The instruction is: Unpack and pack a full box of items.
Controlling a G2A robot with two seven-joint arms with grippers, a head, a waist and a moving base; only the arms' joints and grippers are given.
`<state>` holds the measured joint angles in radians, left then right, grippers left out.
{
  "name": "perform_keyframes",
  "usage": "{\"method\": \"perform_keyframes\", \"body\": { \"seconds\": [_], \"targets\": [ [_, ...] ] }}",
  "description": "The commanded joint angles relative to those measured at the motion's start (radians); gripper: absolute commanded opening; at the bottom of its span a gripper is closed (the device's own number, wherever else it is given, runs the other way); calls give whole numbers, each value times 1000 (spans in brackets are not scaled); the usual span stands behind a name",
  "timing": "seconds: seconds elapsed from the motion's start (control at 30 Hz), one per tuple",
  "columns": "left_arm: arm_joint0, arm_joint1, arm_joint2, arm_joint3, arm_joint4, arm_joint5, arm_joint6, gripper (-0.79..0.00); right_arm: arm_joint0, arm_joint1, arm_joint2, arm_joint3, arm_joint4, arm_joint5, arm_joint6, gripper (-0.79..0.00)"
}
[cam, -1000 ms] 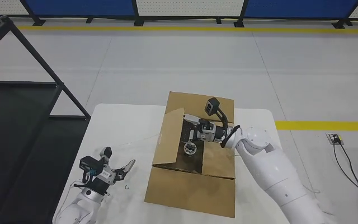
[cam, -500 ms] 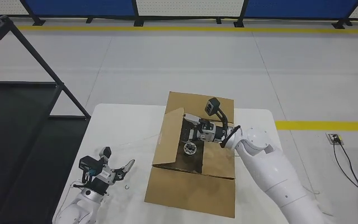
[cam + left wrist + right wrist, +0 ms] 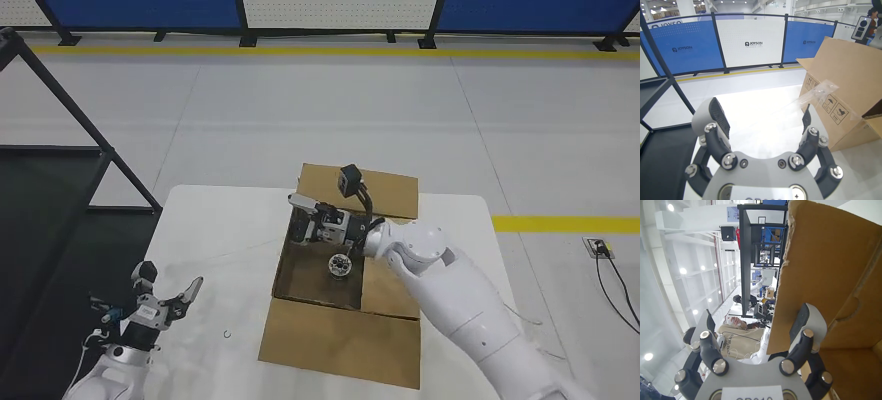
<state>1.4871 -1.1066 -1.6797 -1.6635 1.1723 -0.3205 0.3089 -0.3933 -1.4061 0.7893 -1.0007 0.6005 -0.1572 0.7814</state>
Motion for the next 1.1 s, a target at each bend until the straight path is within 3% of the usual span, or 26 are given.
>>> {"method": "perform_keyframes", "body": {
  "seconds": [0.0, 0.33, 0.5, 0.8, 1.07],
  "targets": [
    [7, 0, -9, -1, -6, -5, 5, 0, 20, -17, -31, 11, -17, -2, -27, 0],
    [60, 3, -80, -53, -61, -79, 60, 0, 109, -127, -178, 136, -106, -23, -176, 0],
    [64, 2, -63, -96, -52, -103, 36, 0, 128, -171, -205, 201, -112, -60, -204, 0],
    [-55, -8, 61, -57, 13, -35, -72, 0, 147, -225, -220, 293, -107, -137, -118, 0],
    [-147, -19, 147, 57, 62, 26, -127, 0, 123, -216, -130, 298, -56, -401, -24, 0]
  ]
}}
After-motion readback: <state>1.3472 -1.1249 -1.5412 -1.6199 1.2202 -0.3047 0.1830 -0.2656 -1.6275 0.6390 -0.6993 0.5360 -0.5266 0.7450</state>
